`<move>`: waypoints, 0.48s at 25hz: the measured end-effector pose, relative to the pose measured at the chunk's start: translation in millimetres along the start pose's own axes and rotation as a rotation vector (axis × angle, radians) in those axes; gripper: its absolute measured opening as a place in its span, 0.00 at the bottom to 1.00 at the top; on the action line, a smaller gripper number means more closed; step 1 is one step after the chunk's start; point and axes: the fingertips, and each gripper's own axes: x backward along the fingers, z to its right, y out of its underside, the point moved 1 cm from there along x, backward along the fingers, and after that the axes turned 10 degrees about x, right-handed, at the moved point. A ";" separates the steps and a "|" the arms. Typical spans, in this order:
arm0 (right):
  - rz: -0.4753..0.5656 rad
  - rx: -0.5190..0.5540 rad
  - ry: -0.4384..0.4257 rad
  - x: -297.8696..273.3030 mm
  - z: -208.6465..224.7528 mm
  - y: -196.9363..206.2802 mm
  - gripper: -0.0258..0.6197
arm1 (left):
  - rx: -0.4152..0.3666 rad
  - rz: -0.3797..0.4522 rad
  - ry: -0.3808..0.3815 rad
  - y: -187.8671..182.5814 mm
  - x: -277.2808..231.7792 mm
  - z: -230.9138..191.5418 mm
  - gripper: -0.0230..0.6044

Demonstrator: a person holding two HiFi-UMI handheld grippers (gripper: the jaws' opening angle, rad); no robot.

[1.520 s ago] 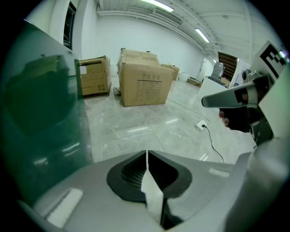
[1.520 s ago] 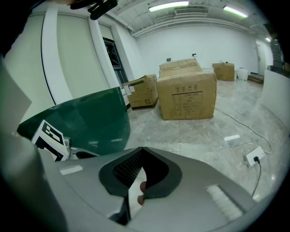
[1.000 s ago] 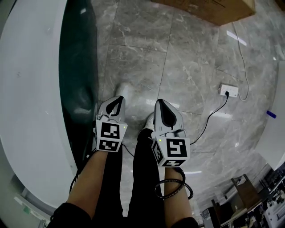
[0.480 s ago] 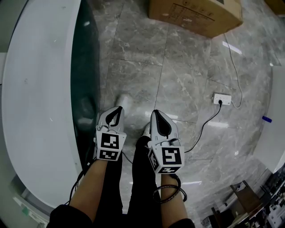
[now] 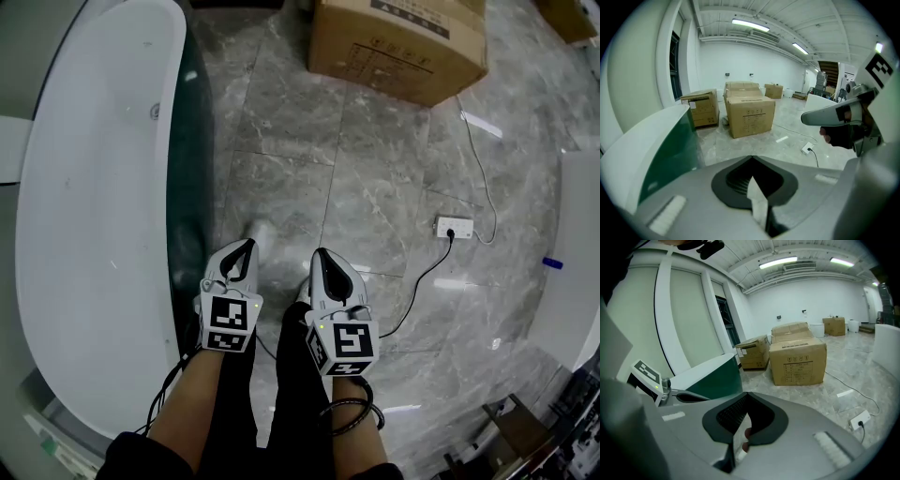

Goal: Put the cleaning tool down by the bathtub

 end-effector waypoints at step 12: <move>0.040 0.009 0.007 44.0 2.0 -38.9 0.08 | 0.029 0.111 -0.035 -46.3 55.7 18.1 0.04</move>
